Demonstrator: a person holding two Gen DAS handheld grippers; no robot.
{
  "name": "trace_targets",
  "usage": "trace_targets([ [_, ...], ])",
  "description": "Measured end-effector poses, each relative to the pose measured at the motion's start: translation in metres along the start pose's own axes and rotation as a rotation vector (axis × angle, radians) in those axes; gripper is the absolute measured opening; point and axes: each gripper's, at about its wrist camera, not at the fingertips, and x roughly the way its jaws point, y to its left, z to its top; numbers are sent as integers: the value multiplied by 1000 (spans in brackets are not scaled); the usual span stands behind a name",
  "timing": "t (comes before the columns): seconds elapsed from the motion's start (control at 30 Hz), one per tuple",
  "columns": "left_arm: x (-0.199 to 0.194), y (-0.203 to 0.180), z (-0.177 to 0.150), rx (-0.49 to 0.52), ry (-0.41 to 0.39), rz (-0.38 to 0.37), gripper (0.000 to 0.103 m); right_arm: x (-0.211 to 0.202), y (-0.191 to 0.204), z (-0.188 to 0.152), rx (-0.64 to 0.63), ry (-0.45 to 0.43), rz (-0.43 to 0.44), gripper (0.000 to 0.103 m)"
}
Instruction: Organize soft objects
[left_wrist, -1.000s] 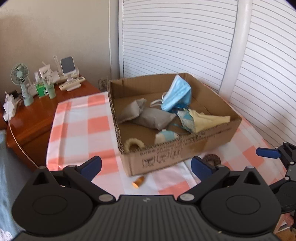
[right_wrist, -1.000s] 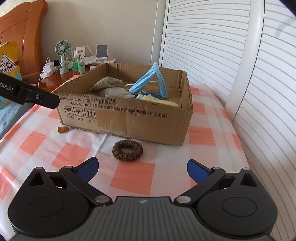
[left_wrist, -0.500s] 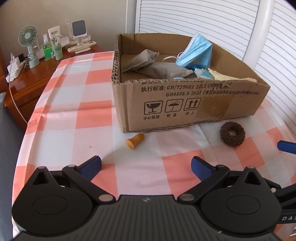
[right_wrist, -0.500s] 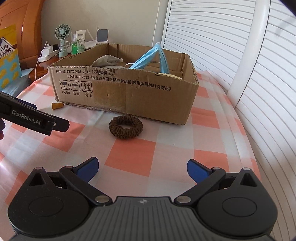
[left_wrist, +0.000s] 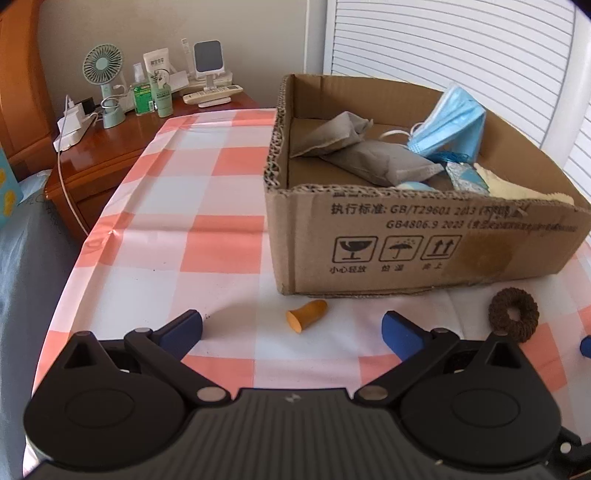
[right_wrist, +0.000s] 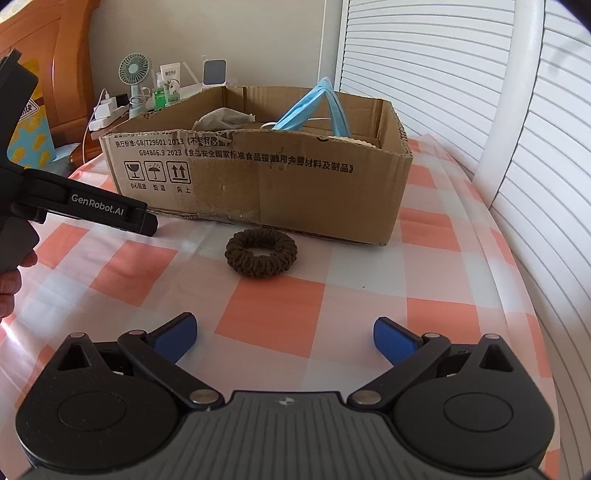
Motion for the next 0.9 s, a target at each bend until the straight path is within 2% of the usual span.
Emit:
trace_targets([
  [0.43, -11, 25, -12, -96, -11, 100, 101, 1, -1, -2, -3, -11, 12, 103],
  [0.57, -17, 17, -14, -91, -13, 70, 85, 1, 0, -2, -4, -12, 12, 103],
  [0.63, -21, 8, -14, -71, -23, 39, 68, 1, 0, -2, -5, -14, 13, 103],
  [0.7, -23, 0, -12, -58, -27, 4, 61, 0, 1, -2, -4, -14, 13, 103],
  [0.8, -21, -9, -10, -54, -31, -56, 59, 0, 1, -2, -4, -16, 14, 103],
  [0.9, -17, -13, -8, -40, -44, -61, 59, 0, 0, -2, -6, -17, 16, 103],
])
